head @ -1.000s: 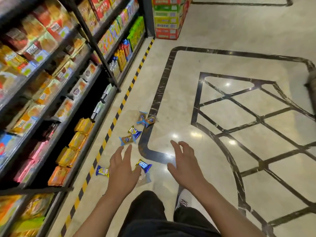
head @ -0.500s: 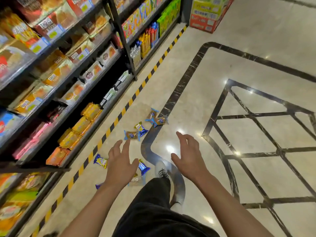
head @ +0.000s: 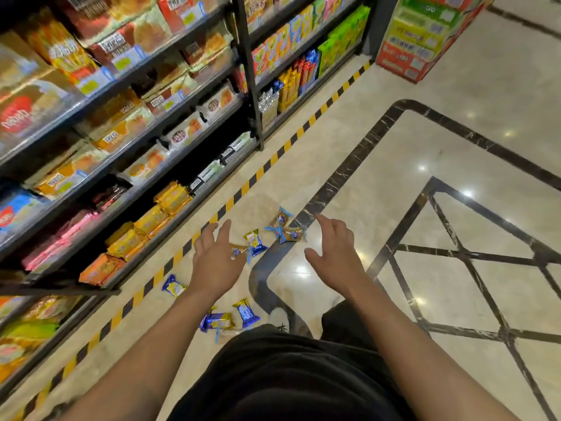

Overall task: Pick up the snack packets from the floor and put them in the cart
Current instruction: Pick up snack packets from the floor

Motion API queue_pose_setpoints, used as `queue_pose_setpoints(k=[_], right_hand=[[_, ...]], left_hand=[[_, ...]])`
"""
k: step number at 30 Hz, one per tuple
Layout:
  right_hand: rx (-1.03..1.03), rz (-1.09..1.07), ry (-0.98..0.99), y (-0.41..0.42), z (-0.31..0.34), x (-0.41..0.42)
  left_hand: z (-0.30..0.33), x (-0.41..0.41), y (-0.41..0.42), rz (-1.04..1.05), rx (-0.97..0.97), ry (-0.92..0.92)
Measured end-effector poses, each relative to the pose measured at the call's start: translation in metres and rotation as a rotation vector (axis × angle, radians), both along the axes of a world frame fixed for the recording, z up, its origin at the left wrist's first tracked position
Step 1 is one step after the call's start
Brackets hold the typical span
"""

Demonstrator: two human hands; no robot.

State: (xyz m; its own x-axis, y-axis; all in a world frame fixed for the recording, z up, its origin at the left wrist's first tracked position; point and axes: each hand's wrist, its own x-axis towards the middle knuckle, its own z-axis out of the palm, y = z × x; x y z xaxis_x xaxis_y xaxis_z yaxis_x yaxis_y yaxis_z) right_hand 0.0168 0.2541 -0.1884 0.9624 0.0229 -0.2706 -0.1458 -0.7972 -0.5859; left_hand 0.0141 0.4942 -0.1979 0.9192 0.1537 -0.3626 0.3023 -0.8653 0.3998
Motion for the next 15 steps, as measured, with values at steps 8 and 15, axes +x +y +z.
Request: queue_pose_setpoints(k=[8,15], right_hand=[[0.066,0.172,0.001,-0.036,-0.016,0.096],[0.115,0.351,0.031,-0.103,-0.01,0.195]], left_hand=[[-0.001,0.049,-0.035,0.178,-0.012,0.032],[0.011,0.104,-0.105,0.422,-0.025,-0.003]])
